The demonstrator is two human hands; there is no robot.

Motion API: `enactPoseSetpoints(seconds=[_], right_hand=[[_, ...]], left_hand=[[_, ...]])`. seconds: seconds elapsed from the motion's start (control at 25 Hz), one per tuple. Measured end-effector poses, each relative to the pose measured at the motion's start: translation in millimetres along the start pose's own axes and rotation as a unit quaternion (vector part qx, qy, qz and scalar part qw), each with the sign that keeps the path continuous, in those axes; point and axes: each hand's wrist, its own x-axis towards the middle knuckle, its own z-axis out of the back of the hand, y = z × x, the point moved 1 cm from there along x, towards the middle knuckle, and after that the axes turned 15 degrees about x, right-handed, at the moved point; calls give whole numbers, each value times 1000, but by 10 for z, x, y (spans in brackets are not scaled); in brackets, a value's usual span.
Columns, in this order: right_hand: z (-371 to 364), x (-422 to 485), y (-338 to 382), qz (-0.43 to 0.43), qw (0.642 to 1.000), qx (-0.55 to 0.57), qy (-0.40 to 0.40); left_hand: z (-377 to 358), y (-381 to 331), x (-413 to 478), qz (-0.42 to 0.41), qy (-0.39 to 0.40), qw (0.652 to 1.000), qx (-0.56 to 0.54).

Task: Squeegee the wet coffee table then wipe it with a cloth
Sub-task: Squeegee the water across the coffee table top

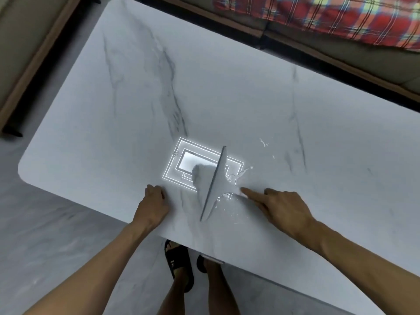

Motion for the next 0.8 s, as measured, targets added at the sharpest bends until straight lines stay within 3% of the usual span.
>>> enactPoseSetpoints(seconds=[0.16, 0.24, 0.4, 0.56, 0.8], right_hand=[[215, -598, -223, -104, 994, -19, -18], [259, -619, -46, -110, 993, -24, -16], [114, -52, 752, 38, 998, -11, 49], [-304, 660, 1663, 186, 971, -72, 132], [-315, 1159, 1764, 202, 971, -109, 73]], left_hand=[[59, 68, -100, 12, 26, 999, -36], [92, 110, -141, 33, 12, 996, -78], [191, 354, -154, 113, -51, 979, -164], [238, 797, -167, 151, -73, 973, -160], [181, 985, -120, 140, -40, 979, -140]])
